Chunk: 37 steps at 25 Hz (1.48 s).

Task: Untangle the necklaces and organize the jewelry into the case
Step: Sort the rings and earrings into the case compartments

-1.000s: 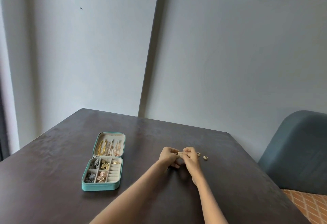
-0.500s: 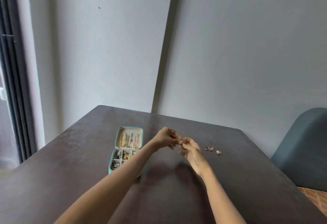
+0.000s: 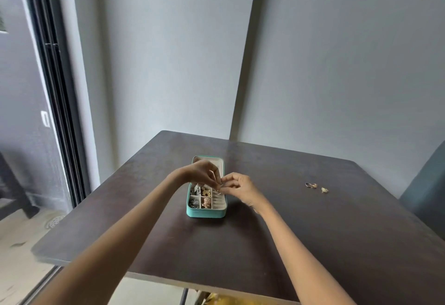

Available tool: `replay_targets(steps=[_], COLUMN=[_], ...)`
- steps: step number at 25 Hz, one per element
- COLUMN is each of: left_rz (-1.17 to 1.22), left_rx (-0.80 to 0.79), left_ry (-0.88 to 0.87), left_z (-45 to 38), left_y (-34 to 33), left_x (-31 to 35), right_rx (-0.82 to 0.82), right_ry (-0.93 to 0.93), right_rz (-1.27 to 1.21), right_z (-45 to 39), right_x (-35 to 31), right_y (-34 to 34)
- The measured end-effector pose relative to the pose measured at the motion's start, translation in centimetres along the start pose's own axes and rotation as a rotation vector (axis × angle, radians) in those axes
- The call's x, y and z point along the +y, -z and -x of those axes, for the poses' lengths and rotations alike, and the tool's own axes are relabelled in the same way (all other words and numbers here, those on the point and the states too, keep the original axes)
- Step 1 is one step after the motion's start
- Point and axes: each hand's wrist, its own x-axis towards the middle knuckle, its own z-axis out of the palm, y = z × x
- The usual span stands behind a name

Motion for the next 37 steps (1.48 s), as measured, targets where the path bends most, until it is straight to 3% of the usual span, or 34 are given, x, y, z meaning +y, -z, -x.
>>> replay_targets(steps=[9, 18, 23, 28, 37], left_rz=[-0.137, -0.335, -0.242, -0.301, -0.313], left_rx=[0.000, -0.003, 0.018, -0.048, 0.004], left_ry=[-0.042, -0.036, -0.024, 0.031, 0.022], left_z=[-0.4, -0.7, -0.5, -1.0, -1.2], left_y=[-0.2, -0.8, -0.1, -0.5, -1.0], left_x=[0.5, 0.5, 0.7, 1.3, 1.0], right_rx=[0.007, 0.035, 0.055, 0.065, 0.110], right_ry=[0.048, -0.018, -0.062, -0.040, -0.115], right_rz=[0.170, 0.118, 0.018, -0.010, -0.065], right_z=[0.0, -0.2, 0.0, 0.0, -0.2], right_x=[-0.5, 0.1, 0.1, 0.2, 0.6], right_y=[0.5, -0.6, -0.7, -0.9, -1.1])
